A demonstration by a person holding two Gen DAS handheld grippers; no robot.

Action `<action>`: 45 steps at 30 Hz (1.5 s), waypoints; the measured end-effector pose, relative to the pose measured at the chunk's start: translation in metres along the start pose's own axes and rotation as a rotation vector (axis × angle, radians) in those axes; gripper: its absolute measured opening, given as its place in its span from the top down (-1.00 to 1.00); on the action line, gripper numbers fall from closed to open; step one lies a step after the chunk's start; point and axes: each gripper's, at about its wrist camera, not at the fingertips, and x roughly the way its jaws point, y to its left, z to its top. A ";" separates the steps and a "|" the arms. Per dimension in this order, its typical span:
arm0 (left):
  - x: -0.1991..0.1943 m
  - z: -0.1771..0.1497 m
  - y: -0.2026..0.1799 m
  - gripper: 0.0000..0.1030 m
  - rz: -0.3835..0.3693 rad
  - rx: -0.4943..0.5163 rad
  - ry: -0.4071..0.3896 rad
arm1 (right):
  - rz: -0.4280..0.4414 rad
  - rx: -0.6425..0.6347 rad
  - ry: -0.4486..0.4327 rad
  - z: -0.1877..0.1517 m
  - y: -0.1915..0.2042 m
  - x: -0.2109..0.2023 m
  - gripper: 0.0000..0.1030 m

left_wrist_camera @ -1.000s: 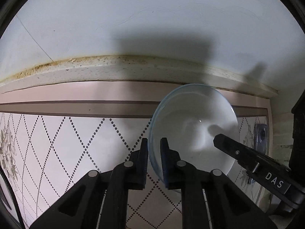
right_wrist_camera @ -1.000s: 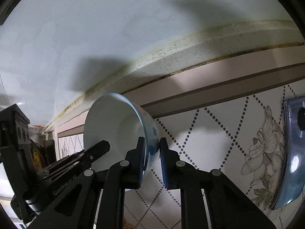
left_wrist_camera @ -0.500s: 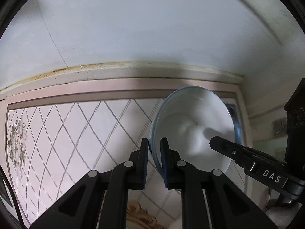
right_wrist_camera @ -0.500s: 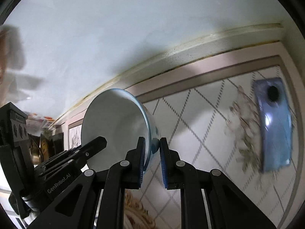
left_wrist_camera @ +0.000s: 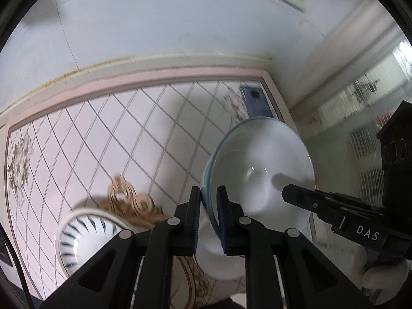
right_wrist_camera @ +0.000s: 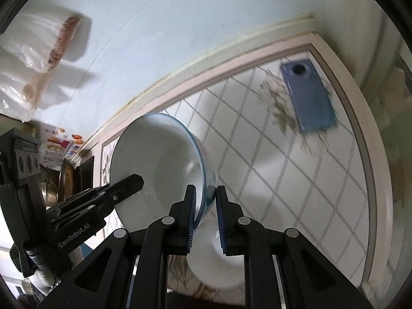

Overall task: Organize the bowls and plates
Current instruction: 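Lift the three nested bowls with both grippers, then carry the nested bowls with both grippers over the plate stack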

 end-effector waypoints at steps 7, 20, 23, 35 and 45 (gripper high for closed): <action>0.013 -0.039 -0.002 0.79 0.006 0.029 0.070 | -0.011 0.031 0.039 -0.052 -0.014 -0.001 0.67; 0.039 -0.070 -0.003 0.79 0.045 0.056 0.141 | -0.023 0.089 0.095 -0.095 -0.036 0.030 0.67; 0.044 -0.072 -0.004 0.79 0.061 0.066 0.145 | -0.030 0.090 0.095 -0.098 -0.039 0.036 0.67; 0.053 -0.073 -0.007 0.79 0.095 0.084 0.146 | -0.063 0.069 0.090 -0.098 -0.039 0.043 0.66; 0.057 -0.071 -0.005 0.79 0.101 0.069 0.158 | -0.067 0.087 0.103 -0.094 -0.044 0.047 0.57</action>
